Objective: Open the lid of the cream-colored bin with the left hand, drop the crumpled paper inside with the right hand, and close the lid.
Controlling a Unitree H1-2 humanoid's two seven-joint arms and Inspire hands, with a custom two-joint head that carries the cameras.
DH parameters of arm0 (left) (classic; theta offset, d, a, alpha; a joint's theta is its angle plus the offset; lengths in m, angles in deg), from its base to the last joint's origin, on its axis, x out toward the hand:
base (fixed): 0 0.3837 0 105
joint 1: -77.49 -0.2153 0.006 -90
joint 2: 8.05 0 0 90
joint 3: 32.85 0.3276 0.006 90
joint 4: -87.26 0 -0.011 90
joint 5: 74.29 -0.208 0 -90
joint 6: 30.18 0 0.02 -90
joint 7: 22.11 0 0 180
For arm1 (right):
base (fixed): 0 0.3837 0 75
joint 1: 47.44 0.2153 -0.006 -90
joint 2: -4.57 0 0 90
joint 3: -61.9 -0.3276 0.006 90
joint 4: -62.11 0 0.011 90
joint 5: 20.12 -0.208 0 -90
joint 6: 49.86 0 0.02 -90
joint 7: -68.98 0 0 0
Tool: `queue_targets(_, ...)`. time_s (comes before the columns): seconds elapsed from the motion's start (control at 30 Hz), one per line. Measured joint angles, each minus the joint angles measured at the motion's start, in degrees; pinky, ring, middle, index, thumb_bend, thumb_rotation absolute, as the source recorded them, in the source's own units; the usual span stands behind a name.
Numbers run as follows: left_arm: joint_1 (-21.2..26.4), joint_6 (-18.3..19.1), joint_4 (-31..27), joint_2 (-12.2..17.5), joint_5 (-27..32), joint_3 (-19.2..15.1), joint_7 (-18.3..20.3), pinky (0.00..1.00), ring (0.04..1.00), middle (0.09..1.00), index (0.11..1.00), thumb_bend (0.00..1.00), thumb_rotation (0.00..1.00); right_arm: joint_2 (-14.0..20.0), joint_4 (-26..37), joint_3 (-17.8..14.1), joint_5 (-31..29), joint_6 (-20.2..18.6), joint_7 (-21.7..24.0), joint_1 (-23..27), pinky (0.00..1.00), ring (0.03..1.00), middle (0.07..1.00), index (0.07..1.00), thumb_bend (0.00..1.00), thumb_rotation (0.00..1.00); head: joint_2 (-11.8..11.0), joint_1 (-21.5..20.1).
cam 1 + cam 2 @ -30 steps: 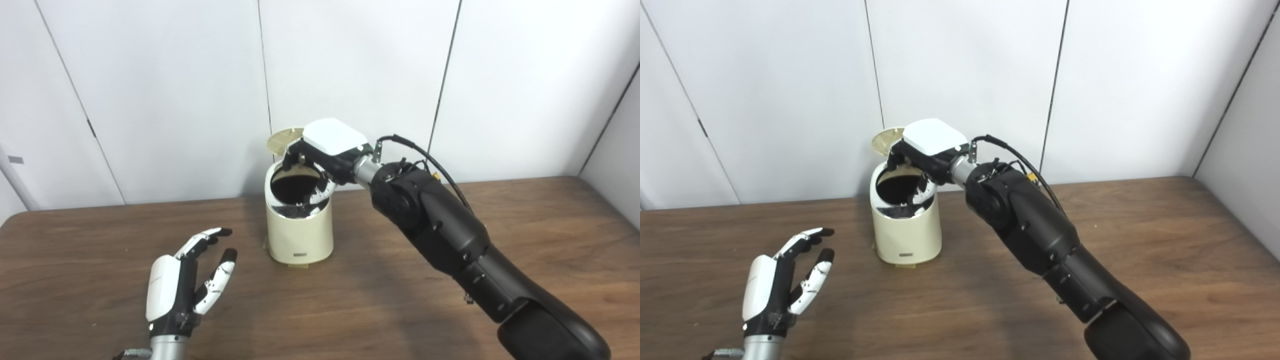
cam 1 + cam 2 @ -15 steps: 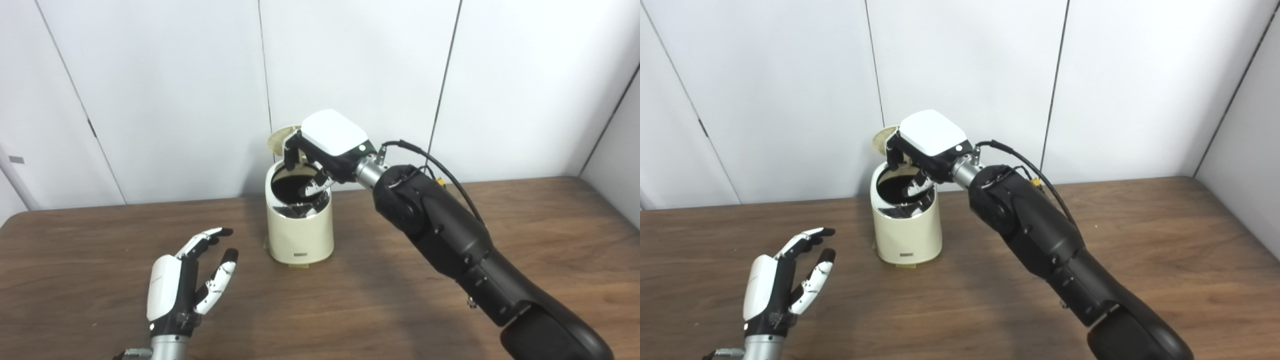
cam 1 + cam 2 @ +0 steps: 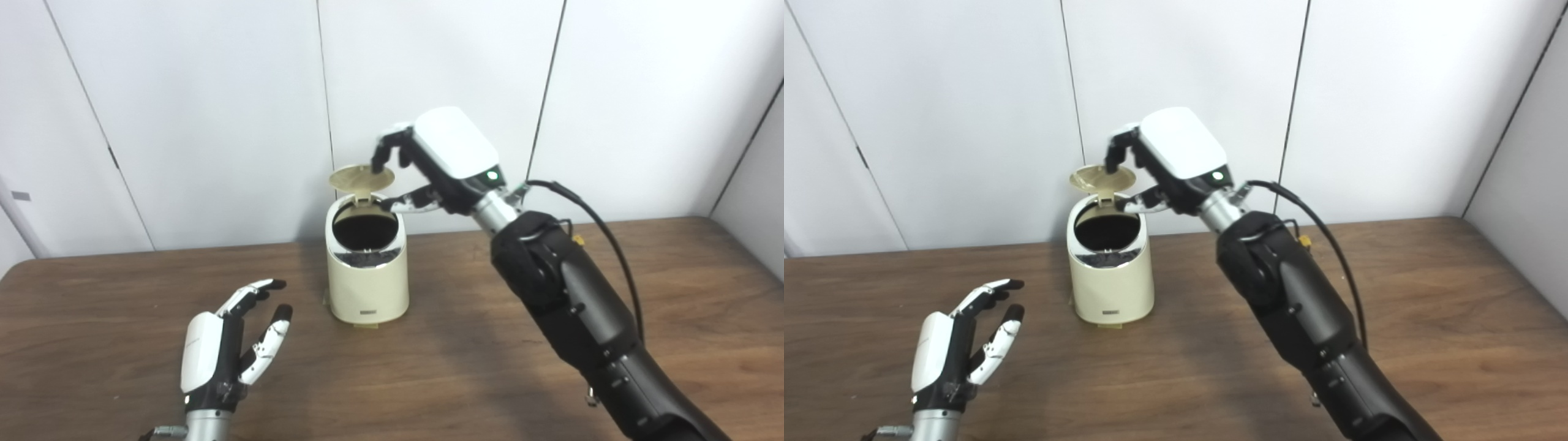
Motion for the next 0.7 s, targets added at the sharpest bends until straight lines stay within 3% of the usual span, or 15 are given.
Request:
queue_targets(0.17,0.04,0.0,0.06,0.04,0.11,-0.02,0.0,0.72,0.735,0.771,0.758,0.48,0.9,-0.56,2.33,-5.62,-7.46,-0.34,-1.05,-4.82,0.23,0.369,0.455,0.534,0.51,0.0,0.09,0.0)
queue_targets(0.33,0.0,0.0,0.06,0.1,0.22,-0.08,0.0,0.72,0.737,0.772,0.756,0.48,0.9,-0.85,3.36,-9.03,-12.35,-0.19,-3.6,-10.19,0.3,0.416,0.443,0.528,0.51,0.0,0.17,0.09)
queue_targets(0.37,-0.01,0.0,0.06,0.1,0.29,-0.09,0.01,0.72,0.736,0.771,0.756,0.48,0.9,-1.15,3.48,-9.55,-13.28,-0.28,-3.83,-11.4,0.31,0.429,0.456,0.521,0.51,0.0,0.17,0.17)
queue_targets(0.43,0.0,0.0,0.06,0.1,0.32,-0.09,0.0,0.72,0.736,0.771,0.756,0.47,0.9,-1.67,3.96,-10.33,-15.32,-0.35,-3.93,-13.59,0.35,0.471,0.562,0.499,0.49,0.12,0.09,0.17)
queue_targets(0.5,0.01,-0.01,0.06,0.1,0.32,-0.09,0.01,0.71,0.736,0.77,0.755,0.48,0.9,-1.95,4.27,-10.74,-17.85,-0.32,-3.79,-16.21,0.43,0.546,0.631,0.497,0.49,0.15,-0.26,0.26)
queue_targets(0.6,-0.04,-0.03,0.06,0.12,0.37,-0.14,0.0,0.7,0.733,0.767,0.752,0.47,0.89,-2.2,4.3,-11.62,-21.1,0.34,-3.8,-20.24,0.48,0.596,0.63,0.496,0.49,0.15,-0.44,0.44)
queue_targets(0.7,-0.19,-0.13,0.06,0.21,0.37,-0.19,-0.02,0.7,0.73,0.764,0.749,0.46,0.88,-2.31,3.1,-11.5,-22.28,4.62,-6.03,-24.58,0.47,0.582,0.622,0.496,0.49,0.15,-0.18,0.53)
